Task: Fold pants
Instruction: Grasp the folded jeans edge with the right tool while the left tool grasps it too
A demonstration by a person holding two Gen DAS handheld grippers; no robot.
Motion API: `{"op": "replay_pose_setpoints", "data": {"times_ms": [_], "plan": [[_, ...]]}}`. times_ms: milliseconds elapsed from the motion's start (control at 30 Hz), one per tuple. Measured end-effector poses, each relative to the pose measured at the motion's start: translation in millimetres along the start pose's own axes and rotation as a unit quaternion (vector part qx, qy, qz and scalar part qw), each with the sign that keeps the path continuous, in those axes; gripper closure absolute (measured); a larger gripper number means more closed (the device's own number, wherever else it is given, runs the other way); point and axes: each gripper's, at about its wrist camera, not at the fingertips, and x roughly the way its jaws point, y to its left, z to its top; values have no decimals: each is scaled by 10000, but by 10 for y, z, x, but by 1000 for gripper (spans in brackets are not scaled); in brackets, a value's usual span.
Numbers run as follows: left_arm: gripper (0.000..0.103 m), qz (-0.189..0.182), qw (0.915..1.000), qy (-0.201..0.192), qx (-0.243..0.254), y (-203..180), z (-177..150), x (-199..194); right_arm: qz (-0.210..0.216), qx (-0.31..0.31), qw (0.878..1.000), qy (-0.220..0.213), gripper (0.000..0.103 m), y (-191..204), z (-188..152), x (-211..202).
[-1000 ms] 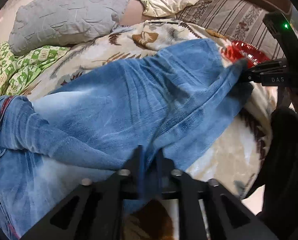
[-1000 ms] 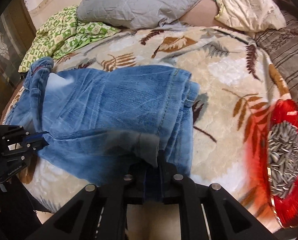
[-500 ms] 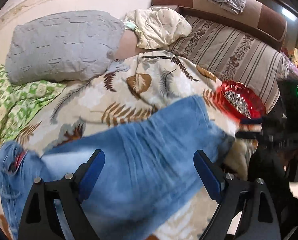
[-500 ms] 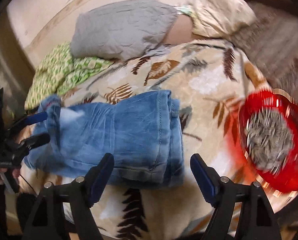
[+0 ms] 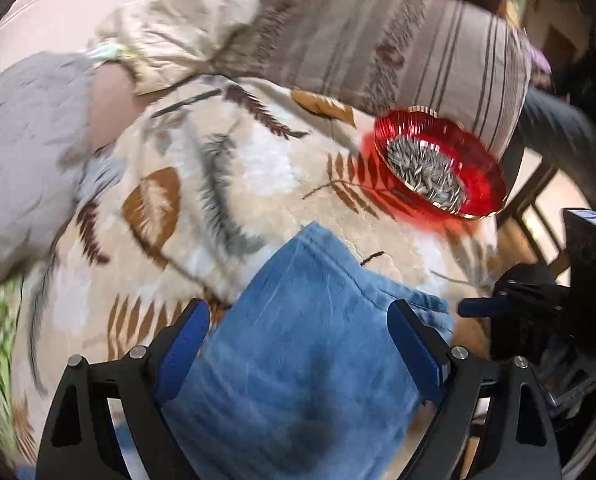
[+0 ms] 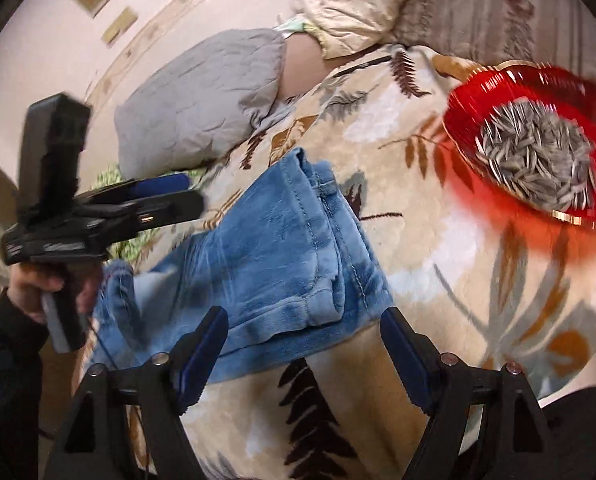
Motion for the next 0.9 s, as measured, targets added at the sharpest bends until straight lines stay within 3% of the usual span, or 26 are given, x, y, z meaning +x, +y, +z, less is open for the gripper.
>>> {"op": "replay_pose_setpoints", "data": {"times_ms": [267, 400, 667, 900], "plan": [[12, -220, 9953, 577, 741, -144, 171, 478, 37, 691, 9975, 140, 21, -204, -99, 186], [12, -315, 9931, 876, 711, -83, 226, 672, 153, 760, 9970, 57, 20, -183, -32, 259], [12, -284, 9902, 982, 949, -116, 394, 818, 68, 772, 9969, -151, 20, -130, -45, 315], [13, -631, 9832, 1389, 1007, -75, 506, 969, 170, 814, 9963, -217, 20, -177, -64, 320]]}}
